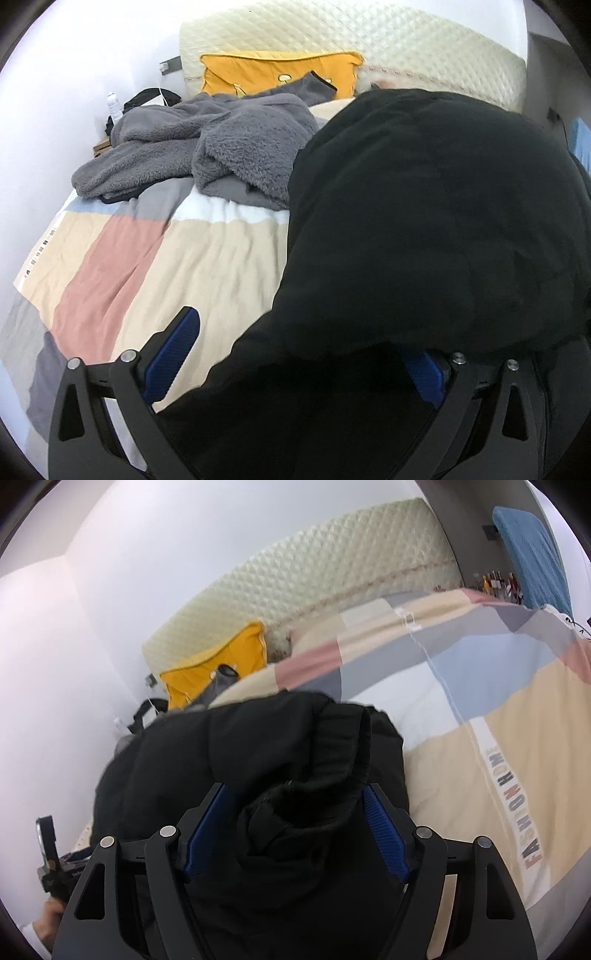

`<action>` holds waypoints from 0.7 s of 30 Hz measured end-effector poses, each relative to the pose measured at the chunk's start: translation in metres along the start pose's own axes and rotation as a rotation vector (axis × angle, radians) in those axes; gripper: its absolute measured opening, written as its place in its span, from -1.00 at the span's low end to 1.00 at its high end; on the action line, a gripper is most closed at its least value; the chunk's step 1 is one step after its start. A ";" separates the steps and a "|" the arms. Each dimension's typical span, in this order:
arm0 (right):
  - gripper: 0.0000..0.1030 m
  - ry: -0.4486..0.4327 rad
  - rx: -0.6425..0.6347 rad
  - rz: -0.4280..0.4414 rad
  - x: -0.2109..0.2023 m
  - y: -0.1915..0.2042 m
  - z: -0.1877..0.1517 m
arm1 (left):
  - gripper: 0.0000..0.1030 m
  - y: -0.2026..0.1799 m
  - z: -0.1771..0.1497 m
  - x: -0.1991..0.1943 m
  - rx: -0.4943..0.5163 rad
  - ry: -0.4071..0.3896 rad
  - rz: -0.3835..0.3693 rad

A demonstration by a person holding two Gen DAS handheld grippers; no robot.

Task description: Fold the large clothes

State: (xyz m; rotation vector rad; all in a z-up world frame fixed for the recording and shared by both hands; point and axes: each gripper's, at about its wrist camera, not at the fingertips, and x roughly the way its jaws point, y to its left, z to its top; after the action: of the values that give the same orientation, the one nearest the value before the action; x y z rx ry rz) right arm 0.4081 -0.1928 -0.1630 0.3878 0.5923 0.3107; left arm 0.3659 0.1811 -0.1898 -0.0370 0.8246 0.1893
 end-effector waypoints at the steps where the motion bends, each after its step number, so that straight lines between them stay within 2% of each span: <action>1: 0.38 0.006 -0.002 -0.002 0.002 0.001 -0.001 | 0.98 -0.001 0.000 0.001 -0.007 -0.003 0.000; 4: 0.12 0.018 -0.034 -0.016 0.005 0.008 -0.004 | 0.98 0.001 -0.001 0.007 -0.033 -0.003 -0.008; 7: -0.30 0.009 -0.072 -0.036 0.001 0.016 -0.002 | 0.98 0.005 -0.001 0.006 -0.062 -0.014 -0.003; 11: -0.53 -0.013 -0.138 -0.042 -0.008 0.038 0.002 | 0.98 0.008 0.004 -0.002 -0.070 -0.062 0.045; 13: -0.54 -0.030 -0.191 -0.056 -0.018 0.054 0.005 | 0.98 0.013 0.007 -0.006 -0.097 -0.077 0.049; 18: -0.59 -0.078 -0.278 -0.066 -0.035 0.080 0.013 | 0.98 0.042 0.008 0.000 -0.241 -0.026 -0.036; 21: -0.61 -0.101 -0.334 -0.114 -0.039 0.092 0.010 | 0.98 0.048 0.008 -0.003 -0.259 -0.038 -0.049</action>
State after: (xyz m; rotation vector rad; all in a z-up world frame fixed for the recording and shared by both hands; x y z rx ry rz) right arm 0.3674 -0.1295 -0.0961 0.0475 0.4517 0.2728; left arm 0.3606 0.2290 -0.1801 -0.2960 0.7565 0.2493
